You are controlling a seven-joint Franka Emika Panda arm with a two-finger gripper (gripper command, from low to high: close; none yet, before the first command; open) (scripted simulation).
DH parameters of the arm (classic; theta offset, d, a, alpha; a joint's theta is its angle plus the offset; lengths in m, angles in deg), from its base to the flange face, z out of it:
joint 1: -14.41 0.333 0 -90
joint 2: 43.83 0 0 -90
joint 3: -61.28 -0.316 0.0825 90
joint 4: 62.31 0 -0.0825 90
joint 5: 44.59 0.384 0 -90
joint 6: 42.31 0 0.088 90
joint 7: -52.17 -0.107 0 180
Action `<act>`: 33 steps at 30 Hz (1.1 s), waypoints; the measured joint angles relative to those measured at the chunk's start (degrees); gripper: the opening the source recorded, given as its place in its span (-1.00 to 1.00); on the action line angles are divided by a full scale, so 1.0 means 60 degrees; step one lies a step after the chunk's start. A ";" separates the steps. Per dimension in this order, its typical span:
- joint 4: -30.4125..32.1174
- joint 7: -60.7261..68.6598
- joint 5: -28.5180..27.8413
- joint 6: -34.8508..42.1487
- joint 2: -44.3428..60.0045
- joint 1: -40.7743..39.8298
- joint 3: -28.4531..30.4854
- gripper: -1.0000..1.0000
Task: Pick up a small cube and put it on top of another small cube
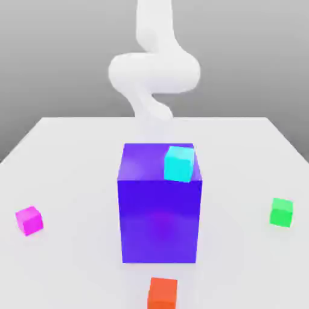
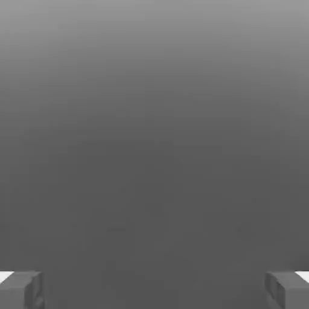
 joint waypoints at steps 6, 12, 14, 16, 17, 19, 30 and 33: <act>0.0835 0.0690 0.0694 -0.1092 0.2126 -0.0219 0.1592 0.00; 0.1645 0.1438 0.1481 -0.2147 0.4217 -0.0604 0.2974 0.00; 0.1913 0.1699 0.1754 -0.2492 0.4918 -0.0789 0.3372 0.00; 0.2182 0.1945 0.2010 -0.2840 0.5616 -0.1004 0.3730 0.00; 0.2316 0.2058 0.2124 -0.3016 0.5962 -0.1174 0.3892 0.00; 0.2589 0.2249 0.2304 -0.3373 0.6642 -0.1681 0.4134 0.00; 0.2905 0.3755 0.4063 -0.5230 0.9562 -0.3682 0.3168 0.00; 0.2713 0.4406 0.4916 -0.5696 1.0231 -0.4491 0.2174 0.00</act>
